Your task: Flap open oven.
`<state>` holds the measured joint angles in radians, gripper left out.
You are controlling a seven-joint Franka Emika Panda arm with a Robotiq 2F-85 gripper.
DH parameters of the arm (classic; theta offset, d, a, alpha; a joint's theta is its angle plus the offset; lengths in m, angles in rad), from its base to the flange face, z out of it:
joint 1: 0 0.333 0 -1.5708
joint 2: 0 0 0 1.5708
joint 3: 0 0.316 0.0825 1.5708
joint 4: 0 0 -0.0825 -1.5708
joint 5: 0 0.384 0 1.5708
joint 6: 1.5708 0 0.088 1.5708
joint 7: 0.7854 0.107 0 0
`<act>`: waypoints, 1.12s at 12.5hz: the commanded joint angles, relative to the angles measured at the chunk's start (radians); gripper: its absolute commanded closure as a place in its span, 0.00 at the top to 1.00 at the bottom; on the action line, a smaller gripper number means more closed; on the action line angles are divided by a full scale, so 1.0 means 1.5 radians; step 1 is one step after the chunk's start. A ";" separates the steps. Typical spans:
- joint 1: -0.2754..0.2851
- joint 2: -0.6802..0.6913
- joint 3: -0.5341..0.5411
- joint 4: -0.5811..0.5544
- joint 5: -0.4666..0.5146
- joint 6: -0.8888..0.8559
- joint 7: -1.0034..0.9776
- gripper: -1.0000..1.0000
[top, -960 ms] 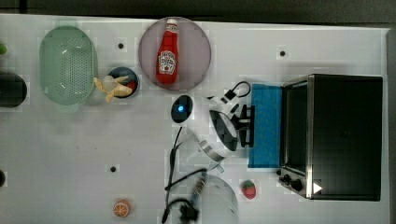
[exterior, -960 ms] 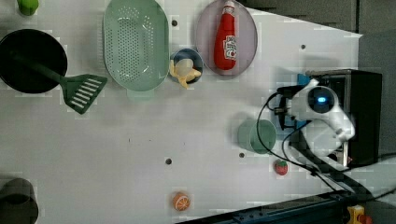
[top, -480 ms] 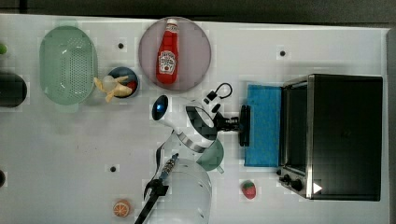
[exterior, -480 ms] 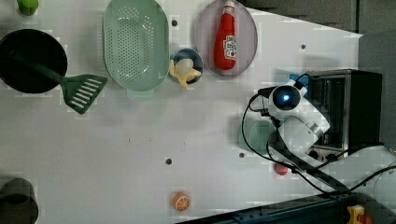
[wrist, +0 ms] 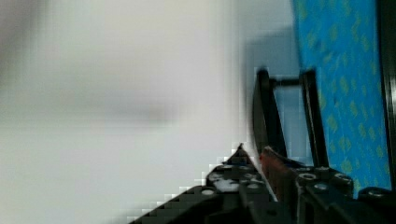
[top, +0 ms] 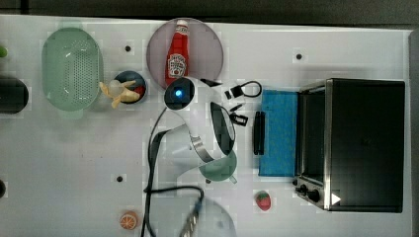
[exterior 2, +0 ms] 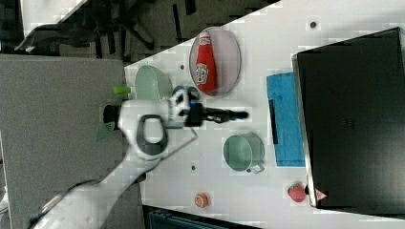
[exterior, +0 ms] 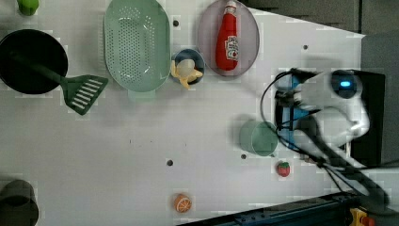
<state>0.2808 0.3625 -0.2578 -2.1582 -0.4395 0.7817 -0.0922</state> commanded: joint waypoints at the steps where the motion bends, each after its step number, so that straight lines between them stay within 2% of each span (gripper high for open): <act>1: -0.013 -0.115 -0.018 0.023 0.091 -0.018 0.045 0.17; 4: -0.013 -0.199 -0.041 0.030 0.206 -0.064 0.045 0.17; 6: -0.013 -0.252 -0.045 0.041 0.249 -0.137 0.045 0.17; 11: -0.012 -0.359 -0.043 0.115 0.252 -0.373 0.056 0.17; 14: -0.012 -0.384 -0.043 0.137 0.251 -0.431 0.106 0.17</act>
<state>0.2634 -0.1755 -0.3218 -1.9766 -0.0643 0.1478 -0.0136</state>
